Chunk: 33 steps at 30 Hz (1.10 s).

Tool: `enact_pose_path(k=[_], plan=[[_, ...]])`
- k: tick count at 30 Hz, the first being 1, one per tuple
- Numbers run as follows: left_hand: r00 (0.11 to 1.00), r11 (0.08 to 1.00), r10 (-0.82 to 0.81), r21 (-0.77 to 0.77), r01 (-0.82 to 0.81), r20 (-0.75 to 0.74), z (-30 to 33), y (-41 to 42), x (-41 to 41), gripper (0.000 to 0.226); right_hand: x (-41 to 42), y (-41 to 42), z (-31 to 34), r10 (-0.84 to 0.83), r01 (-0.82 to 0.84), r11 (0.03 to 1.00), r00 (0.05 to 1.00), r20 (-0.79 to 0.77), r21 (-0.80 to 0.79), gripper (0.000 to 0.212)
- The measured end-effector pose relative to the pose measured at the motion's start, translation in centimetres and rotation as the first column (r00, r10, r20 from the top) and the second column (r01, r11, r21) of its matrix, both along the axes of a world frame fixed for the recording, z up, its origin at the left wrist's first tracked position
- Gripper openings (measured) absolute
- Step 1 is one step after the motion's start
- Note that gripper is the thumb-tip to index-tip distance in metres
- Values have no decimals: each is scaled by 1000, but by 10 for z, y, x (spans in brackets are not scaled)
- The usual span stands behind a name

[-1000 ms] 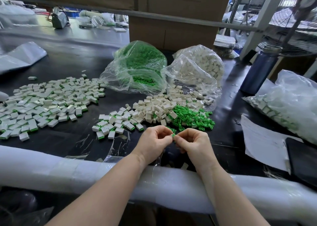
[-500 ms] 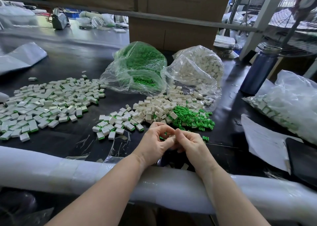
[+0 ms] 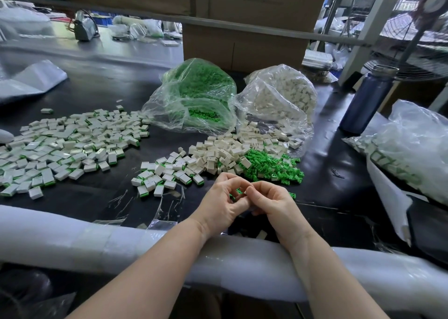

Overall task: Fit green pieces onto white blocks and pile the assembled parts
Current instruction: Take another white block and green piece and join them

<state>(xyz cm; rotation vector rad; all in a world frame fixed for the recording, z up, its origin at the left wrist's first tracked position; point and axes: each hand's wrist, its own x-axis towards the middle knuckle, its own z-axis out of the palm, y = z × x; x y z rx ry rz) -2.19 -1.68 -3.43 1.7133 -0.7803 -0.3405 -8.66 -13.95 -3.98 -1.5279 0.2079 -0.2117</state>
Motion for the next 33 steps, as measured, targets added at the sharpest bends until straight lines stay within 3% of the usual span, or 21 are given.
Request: enact_pose_path(k=[10, 33], plan=[[999, 999, -42, 6, 42, 0, -3, 0, 1, 28, -2, 0, 2, -1, 0, 1000, 1000, 23, 15, 22], [996, 992, -77, 105, 71, 55, -3, -2, 1, 15, -2, -1, 2, -44, 44, 999, 999, 4, 14, 24]])
